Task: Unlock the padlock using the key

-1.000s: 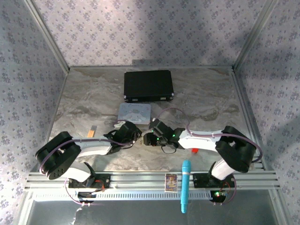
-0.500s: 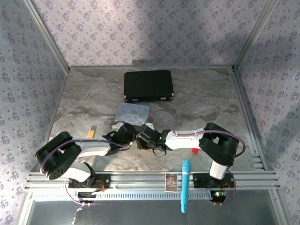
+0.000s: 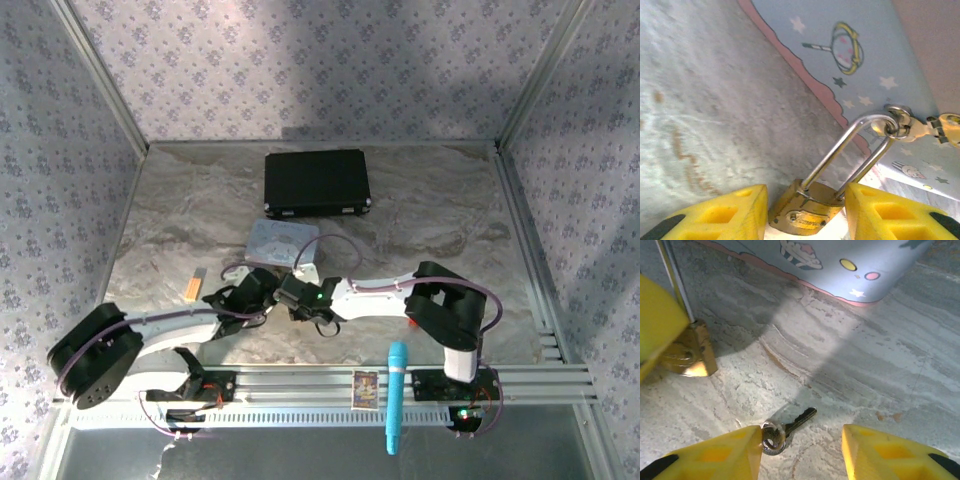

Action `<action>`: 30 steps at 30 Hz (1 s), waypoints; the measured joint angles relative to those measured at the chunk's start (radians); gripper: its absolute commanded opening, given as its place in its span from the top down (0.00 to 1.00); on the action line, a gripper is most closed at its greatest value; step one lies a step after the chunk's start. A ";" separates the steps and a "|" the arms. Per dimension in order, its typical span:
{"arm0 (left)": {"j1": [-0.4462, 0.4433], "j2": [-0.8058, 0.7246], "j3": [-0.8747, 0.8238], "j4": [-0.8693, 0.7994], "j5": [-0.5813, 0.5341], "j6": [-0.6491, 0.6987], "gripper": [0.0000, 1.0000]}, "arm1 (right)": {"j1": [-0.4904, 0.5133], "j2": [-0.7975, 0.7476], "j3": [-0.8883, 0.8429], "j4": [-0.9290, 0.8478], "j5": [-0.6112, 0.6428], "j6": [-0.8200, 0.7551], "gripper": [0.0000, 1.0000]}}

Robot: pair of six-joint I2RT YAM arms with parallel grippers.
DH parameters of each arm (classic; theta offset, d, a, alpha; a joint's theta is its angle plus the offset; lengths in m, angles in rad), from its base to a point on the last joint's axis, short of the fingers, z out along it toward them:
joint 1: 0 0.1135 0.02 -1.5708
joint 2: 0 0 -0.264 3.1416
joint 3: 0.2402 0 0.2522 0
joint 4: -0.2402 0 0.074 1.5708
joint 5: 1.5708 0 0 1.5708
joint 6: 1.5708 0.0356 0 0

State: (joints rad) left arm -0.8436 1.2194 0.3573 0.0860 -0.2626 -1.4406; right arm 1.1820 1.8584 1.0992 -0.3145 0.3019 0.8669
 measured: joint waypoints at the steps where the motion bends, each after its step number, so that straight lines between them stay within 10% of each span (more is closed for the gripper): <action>1: 0.000 -0.014 -0.003 -0.014 -0.005 -0.001 0.53 | 0.004 0.009 0.014 -0.016 0.011 0.000 0.56; 30: -0.002 -0.153 -0.013 -0.139 -0.038 0.012 0.52 | -0.056 -0.179 -0.128 0.009 -0.098 -0.064 0.57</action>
State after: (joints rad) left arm -0.8452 1.0664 0.3447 -0.0532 -0.3004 -1.4284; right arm 1.1259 1.6791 0.9714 -0.3058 0.2035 0.8032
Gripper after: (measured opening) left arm 0.482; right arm 0.434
